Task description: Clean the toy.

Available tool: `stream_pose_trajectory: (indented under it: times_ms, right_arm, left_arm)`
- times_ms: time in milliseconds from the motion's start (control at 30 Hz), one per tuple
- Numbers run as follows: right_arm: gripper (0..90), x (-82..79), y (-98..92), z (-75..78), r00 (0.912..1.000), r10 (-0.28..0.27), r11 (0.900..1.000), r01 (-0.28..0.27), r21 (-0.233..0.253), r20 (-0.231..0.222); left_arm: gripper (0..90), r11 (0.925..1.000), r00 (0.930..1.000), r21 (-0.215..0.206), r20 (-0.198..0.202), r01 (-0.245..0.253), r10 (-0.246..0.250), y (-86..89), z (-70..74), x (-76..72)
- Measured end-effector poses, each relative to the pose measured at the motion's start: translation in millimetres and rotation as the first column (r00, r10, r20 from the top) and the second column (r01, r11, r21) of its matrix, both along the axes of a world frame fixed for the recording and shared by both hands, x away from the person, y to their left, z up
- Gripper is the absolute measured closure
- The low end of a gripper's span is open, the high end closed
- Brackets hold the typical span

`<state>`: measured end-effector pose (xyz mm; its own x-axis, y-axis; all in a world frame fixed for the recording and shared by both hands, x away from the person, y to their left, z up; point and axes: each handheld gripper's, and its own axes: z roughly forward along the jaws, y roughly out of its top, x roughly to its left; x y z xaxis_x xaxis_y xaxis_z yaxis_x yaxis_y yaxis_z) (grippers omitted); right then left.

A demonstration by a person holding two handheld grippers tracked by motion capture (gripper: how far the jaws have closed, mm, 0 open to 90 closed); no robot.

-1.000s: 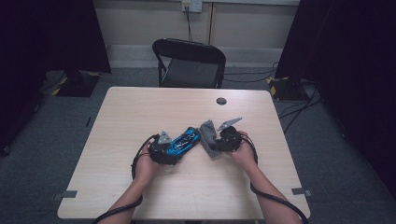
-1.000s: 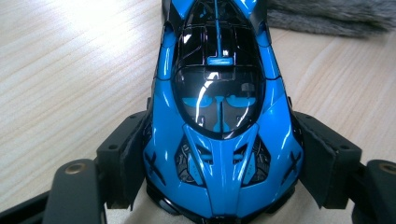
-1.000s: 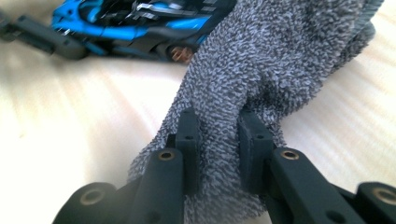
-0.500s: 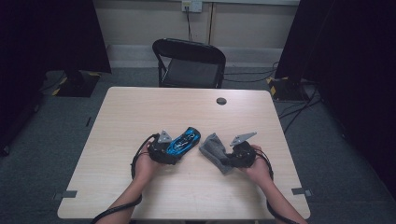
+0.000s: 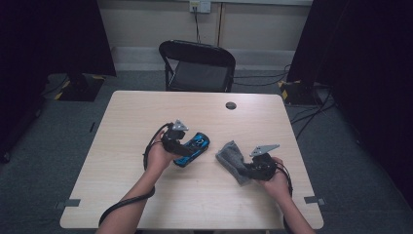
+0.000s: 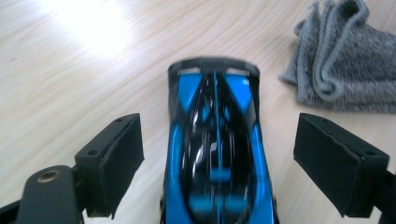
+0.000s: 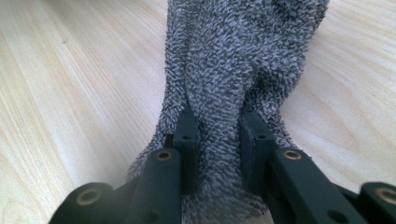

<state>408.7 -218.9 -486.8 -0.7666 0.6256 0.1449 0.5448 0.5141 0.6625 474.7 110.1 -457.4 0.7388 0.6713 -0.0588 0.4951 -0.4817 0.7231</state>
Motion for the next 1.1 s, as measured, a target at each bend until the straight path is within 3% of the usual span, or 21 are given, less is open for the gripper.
stream_pose_trajectory:
  times_ms: [100,200,367,533,700,800,833,867,1100]
  right_arm:
    - [71.4,-0.3,-0.5,-0.4,1.0,-0.006,1.0,0.006,0.006,-0.002]
    - [71.4,-0.9,-0.8,-0.8,0.9999,-0.011,1.0,0.011,0.01,-0.002]
    - [71.4,-0.9,-0.9,-1.0,0.9999,-0.014,1.0,0.014,0.013,-0.003]
    - [71.1,-1.9,-0.3,-1.3,0.9998,-0.018,1.0,0.018,0.012,0.003]
    - [71.0,-2.2,-0.6,-1.7,0.9997,-0.023,1.0,0.023,0.016,0.002]
    - [71.1,-2.2,-0.4,-1.5,0.9997,-0.025,1.0,0.025,0.015,-0.001]
    - [71.1,-2.3,-0.5,-1.7,0.9996,-0.027,0.999,0.027,0.017,-0.001]
    - [71.1,-2.5,-0.6,-1.8,0.9996,-0.029,0.999,0.029,0.019,-0.001]
    - [71.3,-3.2,-0.5,-2.2,0.9989,-0.046,0.999,0.046,0.025,-0.005]
  left_arm:
    - [15.5,0.9997,0.9999,0.018,-0.009,0.015,-0.014,-15.1,-3.0,10.5]
    - [15.8,0.996,0.9996,0.085,-0.011,0.026,-0.025,-27.8,-11.5,18.0]
    - [15.4,0.9955,0.9995,0.094,-0.029,0.011,-0.008,-39.2,-22.9,25.9]
    - [15.4,0.9888,0.9983,0.149,-0.058,0.007,0.002,-46.2,-34.9,29.3]
    - [15.5,0.9911,0.9987,0.133,-0.048,-0.013,0.019,-46.6,-37.0,32.5]
    - [14.7,0.9927,0.9977,0.12,-0.065,-0.013,0.021,-45.7,-37.9,34.5]
    - [16.5,0.9927,0.9979,0.12,-0.061,-0.014,0.021,-45.4,-37.0,34.7]
    - [23.8,0.9934,0.9981,0.115,-0.06,-0.007,0.014,-45.9,-35.9,34.1]
    - [25.3,0.9913,0.9965,0.131,-0.082,-0.006,0.017,-44.9,-33.7,32.3]
